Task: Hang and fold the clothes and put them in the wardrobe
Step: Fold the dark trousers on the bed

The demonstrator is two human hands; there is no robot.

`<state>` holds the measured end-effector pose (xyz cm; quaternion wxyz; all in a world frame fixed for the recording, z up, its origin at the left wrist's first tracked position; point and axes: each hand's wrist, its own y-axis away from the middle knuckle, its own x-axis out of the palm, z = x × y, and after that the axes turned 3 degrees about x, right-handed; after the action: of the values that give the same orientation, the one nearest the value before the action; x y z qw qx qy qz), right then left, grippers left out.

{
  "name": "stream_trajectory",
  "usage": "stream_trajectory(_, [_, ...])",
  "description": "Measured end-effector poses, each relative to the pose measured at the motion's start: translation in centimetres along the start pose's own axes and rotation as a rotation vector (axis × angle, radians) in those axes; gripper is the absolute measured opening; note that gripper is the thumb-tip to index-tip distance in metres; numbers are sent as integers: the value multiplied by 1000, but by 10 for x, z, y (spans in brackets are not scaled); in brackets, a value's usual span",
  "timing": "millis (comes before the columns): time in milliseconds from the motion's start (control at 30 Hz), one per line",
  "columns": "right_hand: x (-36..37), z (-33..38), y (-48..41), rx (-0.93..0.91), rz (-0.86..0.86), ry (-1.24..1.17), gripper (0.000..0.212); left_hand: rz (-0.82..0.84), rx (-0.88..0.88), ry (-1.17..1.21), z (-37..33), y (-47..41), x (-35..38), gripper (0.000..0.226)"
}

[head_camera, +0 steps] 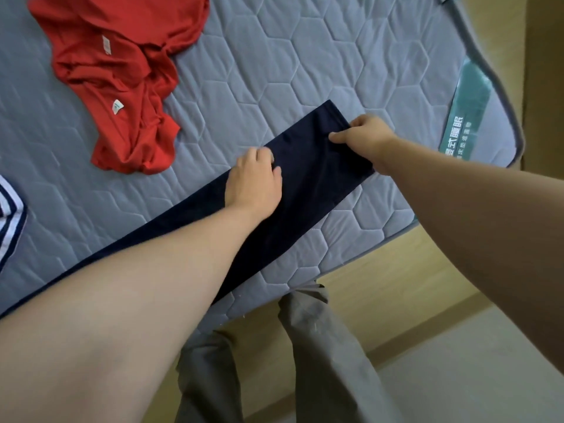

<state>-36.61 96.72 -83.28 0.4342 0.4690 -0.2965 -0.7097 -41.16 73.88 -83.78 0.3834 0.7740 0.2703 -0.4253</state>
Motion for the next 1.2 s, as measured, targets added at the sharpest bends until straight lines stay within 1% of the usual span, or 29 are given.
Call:
stream_trajectory(33, [-1,-1,-1,9,-8,27,35,-12,-14,-1,-5,-19,-2,26])
stream_trajectory(67, [-3,-2,-4,21,-17,61,40,18,-24,-5,-10,-39,-4,32])
stream_trajectory(167, [-6,-6,-7,68,-22,200,51,230,-93,87,-32,-92,-11,40])
stream_trajectory(233, [-5,-9,-8,83,0,269,55,342,-174,232,-46,-114,-15,33])
stream_trajectory(267, [-5,-12,-9,77,18,278,54,374,-201,309,-53,-121,-17,27])
stream_trajectory(300, [-4,-15,-9,52,34,275,50,406,-221,379,-60,-126,-19,27])
stream_trajectory(367, [-4,-21,-8,-56,48,273,43,519,-269,496,-73,-130,-25,35])
stream_trajectory(433, [-5,-28,-5,-195,37,287,38,610,-278,516,-82,-135,-29,39])
stream_trajectory(467, [-6,-32,-3,-250,32,287,37,645,-270,506,-85,-138,-30,34])
stream_trajectory(533, [-8,-40,-3,-324,16,282,36,721,-249,503,-89,-148,-33,16])
stream_trajectory(567, [-9,-44,-5,-343,5,284,35,777,-212,492,-90,-152,-35,16])
stream_trajectory(633, [-10,-51,-8,-354,-12,278,31,838,-105,395,-94,-161,-38,28])
stream_trajectory(700, [-8,-56,-12,-344,-19,263,28,841,6,233,-97,-171,-39,36])
stream_trajectory(767, [-6,-57,-15,-327,0,263,29,839,78,97,-105,-178,-40,40])
stream_trajectory(900, [-7,-55,-19,-314,-15,291,34,842,157,-86,-121,-188,-44,40])
stream_trajectory(1000, [-10,-54,-19,-301,-23,320,40,861,315,-394,-134,-188,-40,36])
stream_trajectory(1100, [-13,-55,-16,-317,39,352,44,831,466,-698,-145,-181,-33,30])
stream_trajectory(1167, [-16,-54,-12,-333,54,334,47,792,474,-832,-151,-178,-32,28])
stream_trajectory(1200, [-19,-52,-9,-342,53,322,47,775,453,-856,-153,-176,-35,27])
